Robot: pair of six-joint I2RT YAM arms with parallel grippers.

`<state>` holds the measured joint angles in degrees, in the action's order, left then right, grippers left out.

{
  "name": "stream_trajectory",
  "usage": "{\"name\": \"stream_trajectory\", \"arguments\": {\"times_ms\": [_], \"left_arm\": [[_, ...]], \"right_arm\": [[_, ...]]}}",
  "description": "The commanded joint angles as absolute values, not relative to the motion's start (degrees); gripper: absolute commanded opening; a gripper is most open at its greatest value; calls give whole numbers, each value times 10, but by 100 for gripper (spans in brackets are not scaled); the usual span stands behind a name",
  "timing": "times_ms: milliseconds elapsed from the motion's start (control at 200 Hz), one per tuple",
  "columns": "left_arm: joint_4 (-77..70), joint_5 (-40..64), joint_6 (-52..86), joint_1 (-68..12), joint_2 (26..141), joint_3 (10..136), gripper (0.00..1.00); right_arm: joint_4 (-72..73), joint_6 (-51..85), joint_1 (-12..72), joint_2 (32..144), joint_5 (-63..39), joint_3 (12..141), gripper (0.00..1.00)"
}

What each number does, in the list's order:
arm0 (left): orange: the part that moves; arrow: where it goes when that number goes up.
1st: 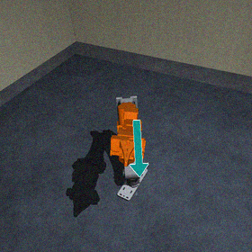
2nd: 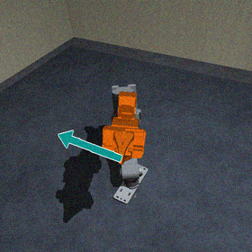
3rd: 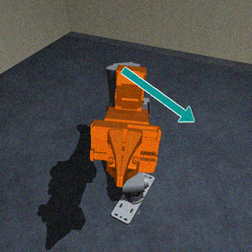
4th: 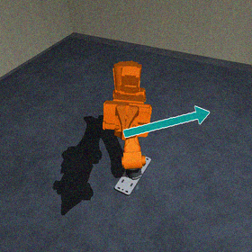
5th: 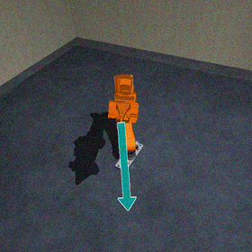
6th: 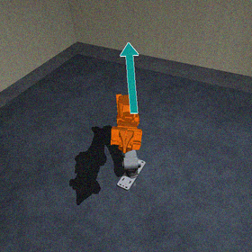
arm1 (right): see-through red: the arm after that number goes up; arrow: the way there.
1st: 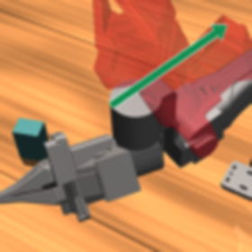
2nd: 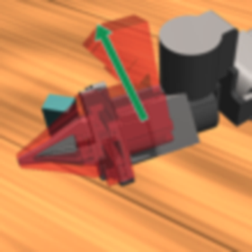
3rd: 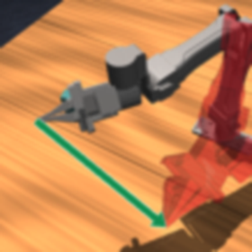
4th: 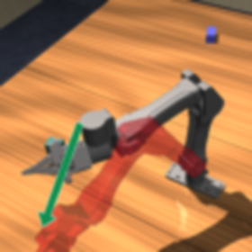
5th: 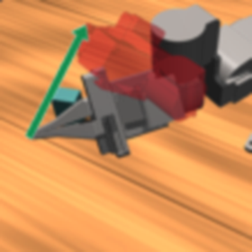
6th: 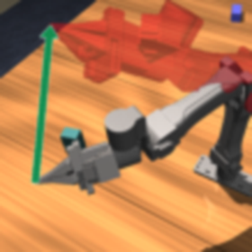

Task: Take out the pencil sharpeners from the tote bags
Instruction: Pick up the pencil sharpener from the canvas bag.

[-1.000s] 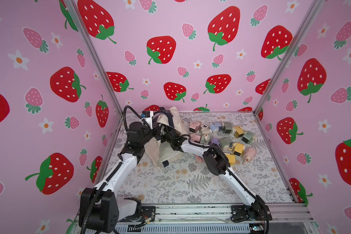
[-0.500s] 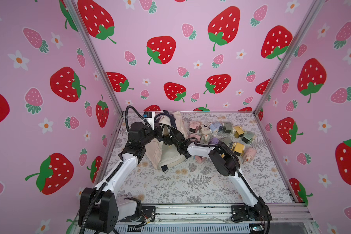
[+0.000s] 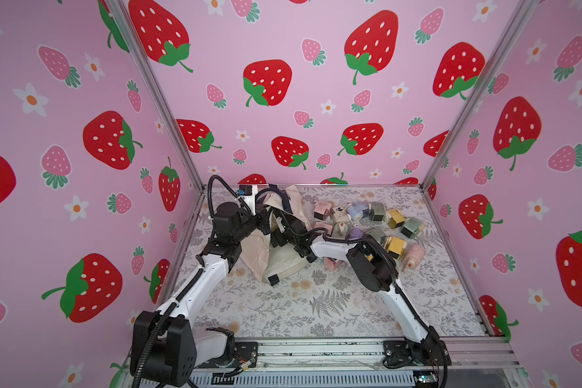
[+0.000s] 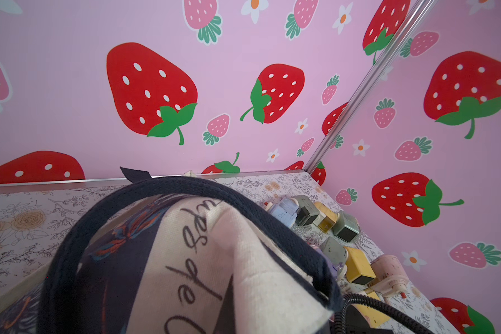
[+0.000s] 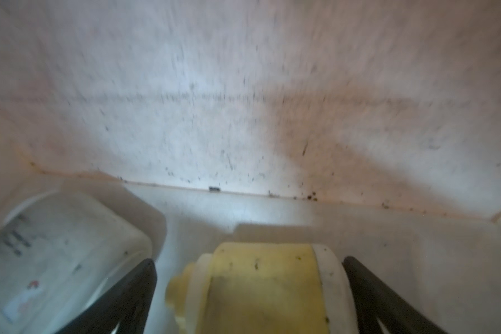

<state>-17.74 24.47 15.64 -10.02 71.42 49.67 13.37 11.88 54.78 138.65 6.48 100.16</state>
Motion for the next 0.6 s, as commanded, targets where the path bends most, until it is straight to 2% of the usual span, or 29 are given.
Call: {"name": "stream_trajectory", "arguments": {"times_ms": [0, 155, 365, 595], "left_arm": [[-215, 262, 149, -103, 703, 535, 0], [-214, 262, 149, -103, 703, 536, 0], [-214, 262, 150, -103, 703, 536, 0], [-214, 262, 149, -103, 702, 535, 0]], "right_arm": [[92, 108, 560, 1352, 49, 984, 99], [96, 95, 574, 1322, 73, 945, 100], [100, 75, 590, 1285, 62, 903, 96], [125, 76, 592, 1267, 51, 872, 87]]}}
